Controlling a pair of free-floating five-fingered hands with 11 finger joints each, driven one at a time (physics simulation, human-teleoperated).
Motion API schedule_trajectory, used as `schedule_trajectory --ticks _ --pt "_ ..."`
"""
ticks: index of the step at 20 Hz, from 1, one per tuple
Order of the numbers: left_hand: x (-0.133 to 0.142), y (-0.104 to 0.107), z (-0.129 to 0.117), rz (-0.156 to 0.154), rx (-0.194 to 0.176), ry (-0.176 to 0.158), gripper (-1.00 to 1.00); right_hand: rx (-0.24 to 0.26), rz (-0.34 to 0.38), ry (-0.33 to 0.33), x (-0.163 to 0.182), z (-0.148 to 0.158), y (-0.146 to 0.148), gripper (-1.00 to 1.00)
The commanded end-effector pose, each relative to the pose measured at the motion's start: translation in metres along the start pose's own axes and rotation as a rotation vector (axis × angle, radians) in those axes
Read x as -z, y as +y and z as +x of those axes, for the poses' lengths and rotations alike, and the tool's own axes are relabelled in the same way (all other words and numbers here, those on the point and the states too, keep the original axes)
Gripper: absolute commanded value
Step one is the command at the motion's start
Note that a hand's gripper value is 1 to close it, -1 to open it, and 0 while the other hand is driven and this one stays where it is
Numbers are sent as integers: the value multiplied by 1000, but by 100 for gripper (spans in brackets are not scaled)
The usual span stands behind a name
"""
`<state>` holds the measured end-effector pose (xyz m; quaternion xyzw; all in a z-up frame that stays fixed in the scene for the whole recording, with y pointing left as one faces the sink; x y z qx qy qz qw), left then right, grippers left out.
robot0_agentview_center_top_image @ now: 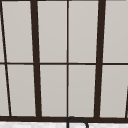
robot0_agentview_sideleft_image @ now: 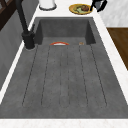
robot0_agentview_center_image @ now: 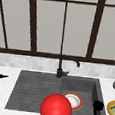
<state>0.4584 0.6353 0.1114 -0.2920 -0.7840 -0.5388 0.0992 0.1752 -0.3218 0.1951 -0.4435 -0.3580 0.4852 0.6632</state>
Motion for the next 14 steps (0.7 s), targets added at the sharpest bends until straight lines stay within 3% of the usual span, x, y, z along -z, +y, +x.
schedule_trajectory --ticks 1,4,5,8,12,14 --pt "-3 19 18 -28 -34 34 -100 0 0 0 0 0 0 0" --pt "15 24 39 -27 -11 37 -100 0 0 0 0 0 0 0" --pt "18 25 46 -8 -20 41 -100 0 0 0 0 0 0 0" --pt "34 31 54 6 -10 16 -100 0 0 0 0 0 0 0" --pt "43 44 62 13 -39 18 -100 0 0 0 0 0 0 0" --pt "34 46 73 -6 -59 22 -100 0 0 0 0 0 0 0"
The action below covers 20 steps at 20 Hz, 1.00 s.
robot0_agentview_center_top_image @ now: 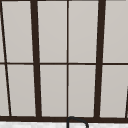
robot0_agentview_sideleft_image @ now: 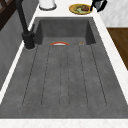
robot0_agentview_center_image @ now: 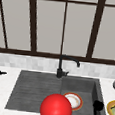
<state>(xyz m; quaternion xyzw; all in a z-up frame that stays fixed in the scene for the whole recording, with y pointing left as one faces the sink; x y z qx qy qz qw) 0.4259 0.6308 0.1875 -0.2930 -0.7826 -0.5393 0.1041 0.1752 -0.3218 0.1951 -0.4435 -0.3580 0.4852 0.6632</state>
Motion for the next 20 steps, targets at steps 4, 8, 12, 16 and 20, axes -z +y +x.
schedule_trajectory --ticks 4,8,12,16,20 --pt "-33 16 24 -9 -19 -3 -100 0 0 0 0 0 0 0" --pt "-61 21 35 -1 3 -8 -100 0 0 0 0 0 0 0" --pt "-90 29 48 -10 19 -17 -100 0 0 0 0 0 0 0" --pt "-120 20 56 -64 6 24 -100 0 0 0 0 0 0 0" --pt "-129 -4 55 -106 20 28 -100 0 0 0 0 0 0 0"
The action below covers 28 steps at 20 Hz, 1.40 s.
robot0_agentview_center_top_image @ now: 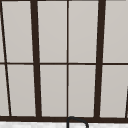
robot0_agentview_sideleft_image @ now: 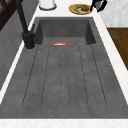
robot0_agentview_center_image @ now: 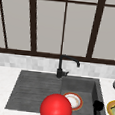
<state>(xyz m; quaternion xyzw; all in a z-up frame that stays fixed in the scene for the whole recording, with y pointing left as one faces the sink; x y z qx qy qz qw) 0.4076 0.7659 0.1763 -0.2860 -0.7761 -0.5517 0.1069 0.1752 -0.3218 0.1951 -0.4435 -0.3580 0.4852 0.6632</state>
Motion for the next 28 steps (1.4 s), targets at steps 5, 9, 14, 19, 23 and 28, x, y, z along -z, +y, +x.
schedule_trajectory --ticks 5,9,14,19,23,28 --pt "-26 -47 -11 -42 77 29 -100 0 0 0 0 0 0 0" --pt "-31 -61 -25 -71 102 60 -100 0 0 0 0 0 0 0" --pt "-43 -65 -42 -99 166 75 -100 0 0 0 0 0 0 0" --pt "-40 -72 -32 -113 186 73 -100 0 0 0 0 0 0 0" --pt "-44 -73 -32 -109 191 56 -100 0 0 0 0 0 0 0" --pt "-63 -66 -20 -110 173 28 100 0 0 0 0 0 0 0"
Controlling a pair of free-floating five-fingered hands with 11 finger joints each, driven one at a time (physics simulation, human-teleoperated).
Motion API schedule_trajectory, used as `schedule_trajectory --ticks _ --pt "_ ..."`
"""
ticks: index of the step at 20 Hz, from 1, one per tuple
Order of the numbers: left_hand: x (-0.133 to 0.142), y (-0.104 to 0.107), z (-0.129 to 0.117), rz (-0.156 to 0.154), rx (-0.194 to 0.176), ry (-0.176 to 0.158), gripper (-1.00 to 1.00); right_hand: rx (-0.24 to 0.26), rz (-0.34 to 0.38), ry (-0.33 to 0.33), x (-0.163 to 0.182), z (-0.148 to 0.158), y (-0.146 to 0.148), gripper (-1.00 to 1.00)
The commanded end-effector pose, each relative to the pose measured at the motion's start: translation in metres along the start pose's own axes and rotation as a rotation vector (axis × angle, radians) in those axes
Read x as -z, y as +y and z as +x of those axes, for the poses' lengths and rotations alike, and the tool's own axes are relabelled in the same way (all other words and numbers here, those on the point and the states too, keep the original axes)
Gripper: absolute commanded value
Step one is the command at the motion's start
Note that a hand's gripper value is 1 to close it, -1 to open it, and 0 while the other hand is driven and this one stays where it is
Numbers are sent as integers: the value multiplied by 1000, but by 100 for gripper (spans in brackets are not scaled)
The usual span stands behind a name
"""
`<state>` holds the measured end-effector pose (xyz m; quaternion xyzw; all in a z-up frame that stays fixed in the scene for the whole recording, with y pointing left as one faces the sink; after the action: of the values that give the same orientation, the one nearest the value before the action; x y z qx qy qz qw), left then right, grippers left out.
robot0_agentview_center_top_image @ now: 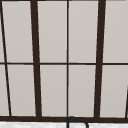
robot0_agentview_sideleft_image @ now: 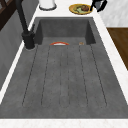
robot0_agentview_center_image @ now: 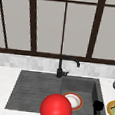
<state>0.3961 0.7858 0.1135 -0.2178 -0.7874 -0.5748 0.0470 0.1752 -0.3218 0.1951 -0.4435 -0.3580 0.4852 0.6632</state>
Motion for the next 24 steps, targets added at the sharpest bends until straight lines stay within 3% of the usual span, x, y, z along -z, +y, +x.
schedule_trajectory --ticks 1,2,4,6,10,11,12,13,14,17,21,24 --pt "-18 -10 -1 -69 -13 30 100 0 0 0 0 0 0 0" --pt "-12 -4 1 -70 4 36 100 0 0 0 0 0 0 0" --pt "-9 1 2 -5 29 24 100 0 0 0 0 0 0 0" --pt "-11 1 1 0 38 31 100 0 0 0 0 0 0 0" --pt "-10 14 -5 15 11 51 100 0 0 0 0 0 0 0" --pt "-13 9 -9 12 13 43 -100 0 0 0 0 0 0 0" --pt "-15 9 -3 40 43 46 -100 0 0 0 0 0 0 0" --pt "-18 9 0 38 38 43 -100 0 0 0 0 0 0 0" --pt "-17 10 -2 22 24 13 -100 0 0 0 0 0 0 0" --pt "-4 21 8 -82 -10 70 -100 0 0 0 0 0 0 0" --pt "-7 19 10 -136 -51 117 -100 0 0 0 0 0 0 0" --pt "-2 21 20 -181 -54 129 -100 0 0 0 0 0 0 0"
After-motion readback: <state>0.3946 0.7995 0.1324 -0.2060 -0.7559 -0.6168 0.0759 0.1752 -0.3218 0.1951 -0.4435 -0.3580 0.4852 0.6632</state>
